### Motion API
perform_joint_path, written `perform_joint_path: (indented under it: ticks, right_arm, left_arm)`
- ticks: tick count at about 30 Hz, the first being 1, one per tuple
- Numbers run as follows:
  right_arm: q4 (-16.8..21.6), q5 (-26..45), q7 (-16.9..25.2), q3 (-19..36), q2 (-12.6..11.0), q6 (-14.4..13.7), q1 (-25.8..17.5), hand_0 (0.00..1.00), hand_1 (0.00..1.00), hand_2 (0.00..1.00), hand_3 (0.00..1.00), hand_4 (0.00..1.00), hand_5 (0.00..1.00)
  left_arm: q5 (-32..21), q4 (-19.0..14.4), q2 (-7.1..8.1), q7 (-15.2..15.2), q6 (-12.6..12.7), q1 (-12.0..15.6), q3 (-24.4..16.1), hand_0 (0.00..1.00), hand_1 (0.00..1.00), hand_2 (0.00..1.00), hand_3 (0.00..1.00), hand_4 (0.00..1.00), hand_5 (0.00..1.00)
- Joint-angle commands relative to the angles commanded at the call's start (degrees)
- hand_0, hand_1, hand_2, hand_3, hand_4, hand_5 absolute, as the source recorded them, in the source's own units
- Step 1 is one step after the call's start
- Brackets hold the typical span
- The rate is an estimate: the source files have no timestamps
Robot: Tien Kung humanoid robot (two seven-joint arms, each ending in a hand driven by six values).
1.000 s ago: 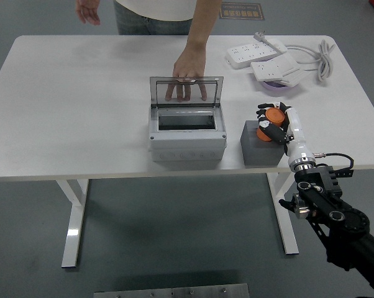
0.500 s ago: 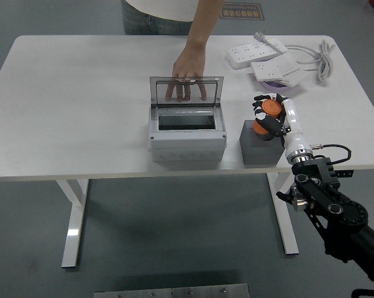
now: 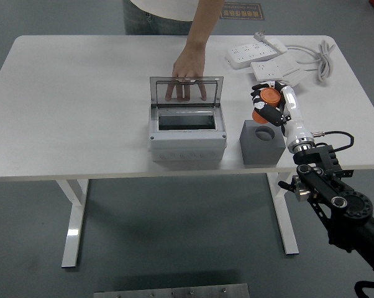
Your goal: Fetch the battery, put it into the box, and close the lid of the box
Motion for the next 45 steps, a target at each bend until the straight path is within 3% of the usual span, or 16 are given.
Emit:
perform_joint_path:
  ticks: [4,5,10,11,22,23,39,45]
  right_arm:
    - [2.0,-4.6,-3.7,1.0,-0.5,0.2,0.3,0.435,0.421,0.43,0.425,0.481,0.072]
    - [2.6,-6.0,-4.9,1.2,-0.6,0.2,0.5,0.368,0.369,0.38,0.401,0.43,0.116]
    - [5.0,-12.4,-9.6,1.7,-1.0,0.4,0.9,0.368,0.369,0.38,0.401,0.43,0.116]
    - [5.5,-13.7,-10.4,1.8,-1.0,0.4,1.0,0.285,0.287,0.324,0.38,0.293,0.135]
    - [10.5,-28.7,-20.0,0.4,-1.8,3.6,3.8,0.25,0.256,0.294,0.366,0.238,0.133]
    - [10.7,-30.0,-20.5,0.1,-1.9,3.9,4.2,0.23,0.237,0.27,0.357,0.181,0.09]
    - [12.0,-45.4,-29.4,-7.5,-1.4,8.6,9.3,0.222,0.234,0.263,0.345,0.176,0.107]
    - [11.9,-48.2,-32.0,-9.0,-1.2,10.0,10.2,0.219,0.233,0.256,0.338,0.174,0.093]
  left_arm:
    - [-0.4,0.0,0.01,0.0,0.1,0.4,0.2,0.794,0.879,0.84,0.921,0.805,0.572]
    - [-0.5,0.0,0.02,0.0,0.1,0.5,0.2,0.794,0.88,0.84,0.921,0.805,0.574]
    - [-0.8,0.0,0.11,-0.1,0.2,0.8,0.4,0.794,0.88,0.84,0.921,0.805,0.574]
    - [-0.9,0.0,0.12,-0.1,0.3,0.9,0.4,0.795,0.881,0.841,0.921,0.81,0.583]
    - [-1.2,0.0,0.29,-0.2,0.4,1.0,0.4,0.795,0.881,0.841,0.921,0.812,0.584]
    - [-1.3,0.0,0.3,-0.2,0.4,1.0,0.4,0.796,0.881,0.842,0.922,0.817,0.59]
    - [-1.3,0.0,0.26,-0.2,0.4,0.9,0.4,0.797,0.883,0.842,0.922,0.822,0.595]
    - [-1.2,0.0,0.4,-0.1,0.4,0.8,0.3,0.799,0.884,0.843,0.923,0.825,0.598]
